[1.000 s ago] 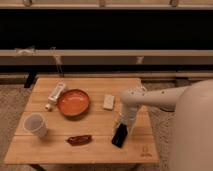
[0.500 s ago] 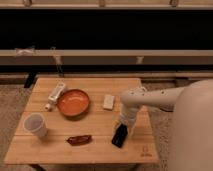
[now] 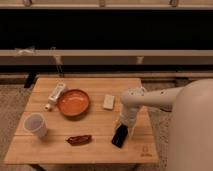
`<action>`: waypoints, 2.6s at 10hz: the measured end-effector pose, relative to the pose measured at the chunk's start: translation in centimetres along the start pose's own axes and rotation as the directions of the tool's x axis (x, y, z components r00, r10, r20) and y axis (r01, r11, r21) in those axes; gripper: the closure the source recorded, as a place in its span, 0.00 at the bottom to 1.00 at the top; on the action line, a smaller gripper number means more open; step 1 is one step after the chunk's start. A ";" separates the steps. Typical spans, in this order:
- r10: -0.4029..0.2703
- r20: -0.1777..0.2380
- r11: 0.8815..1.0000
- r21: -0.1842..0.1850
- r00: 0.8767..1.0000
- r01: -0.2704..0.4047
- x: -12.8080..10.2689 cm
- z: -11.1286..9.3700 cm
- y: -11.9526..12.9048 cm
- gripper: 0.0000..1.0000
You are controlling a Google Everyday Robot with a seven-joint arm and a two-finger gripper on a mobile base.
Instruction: Place the eraser in the ceramic cup
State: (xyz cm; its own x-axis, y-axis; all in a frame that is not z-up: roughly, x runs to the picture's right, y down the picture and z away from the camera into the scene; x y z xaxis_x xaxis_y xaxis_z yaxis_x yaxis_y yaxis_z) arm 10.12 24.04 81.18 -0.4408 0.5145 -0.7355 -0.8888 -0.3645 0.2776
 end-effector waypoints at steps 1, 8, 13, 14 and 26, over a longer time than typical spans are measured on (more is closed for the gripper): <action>-0.002 0.001 1.000 -0.001 1.000 0.002 0.0 0.0 0.1 0.55; -0.094 0.021 0.995 -0.023 0.995 0.094 0.2 -2.2 2.5 0.94; -0.361 0.034 0.932 -0.007 0.932 0.362 3.8 -9.0 10.8 0.94; -0.419 0.046 0.907 -0.010 0.907 0.420 4.6 -10.5 12.9 0.94; -0.903 0.167 0.384 -0.096 0.395 0.918 15.8 -13.7 33.2 0.94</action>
State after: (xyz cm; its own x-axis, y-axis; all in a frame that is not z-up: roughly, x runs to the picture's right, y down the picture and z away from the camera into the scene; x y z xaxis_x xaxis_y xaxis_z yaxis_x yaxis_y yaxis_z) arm -24.62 9.48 70.29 0.6078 0.6624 -0.4380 -0.7341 0.2584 -0.6279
